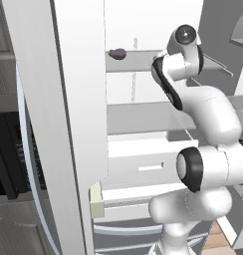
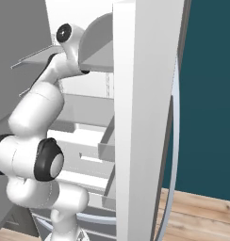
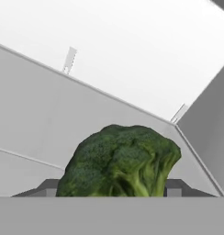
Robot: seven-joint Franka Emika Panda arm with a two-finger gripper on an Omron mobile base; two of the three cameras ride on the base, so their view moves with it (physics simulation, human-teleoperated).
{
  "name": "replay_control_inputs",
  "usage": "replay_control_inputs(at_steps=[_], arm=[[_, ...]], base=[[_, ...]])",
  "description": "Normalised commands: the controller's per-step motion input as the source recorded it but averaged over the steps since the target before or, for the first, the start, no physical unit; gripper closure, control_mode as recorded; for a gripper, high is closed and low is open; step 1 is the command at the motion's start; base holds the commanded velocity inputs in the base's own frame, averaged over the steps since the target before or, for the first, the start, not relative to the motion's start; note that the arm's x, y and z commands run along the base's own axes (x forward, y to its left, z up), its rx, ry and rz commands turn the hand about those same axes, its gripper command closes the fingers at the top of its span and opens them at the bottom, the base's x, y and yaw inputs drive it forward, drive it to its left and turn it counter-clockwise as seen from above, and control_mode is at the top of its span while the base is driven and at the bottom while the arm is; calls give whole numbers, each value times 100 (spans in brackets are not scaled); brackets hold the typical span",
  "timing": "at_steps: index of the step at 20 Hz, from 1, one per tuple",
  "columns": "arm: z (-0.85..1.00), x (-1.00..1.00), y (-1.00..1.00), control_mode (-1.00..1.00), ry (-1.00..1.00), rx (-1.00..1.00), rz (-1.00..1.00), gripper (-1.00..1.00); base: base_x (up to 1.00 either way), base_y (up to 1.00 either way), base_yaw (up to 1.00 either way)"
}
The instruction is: Gather the eggplant and broccoli from the fridge and place them on a tray on the dining counter. Then gather the chicken drumsticks from the fridge and place them on the other tray.
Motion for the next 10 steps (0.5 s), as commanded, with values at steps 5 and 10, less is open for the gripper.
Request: replay_control_inputs(at_steps=[5,10], arm=[[13,-100,25,-100,-3,2,0,100],[32,-93,28,-100,0,4,0,100]], base=[[0,0,0],[0,0,0]])
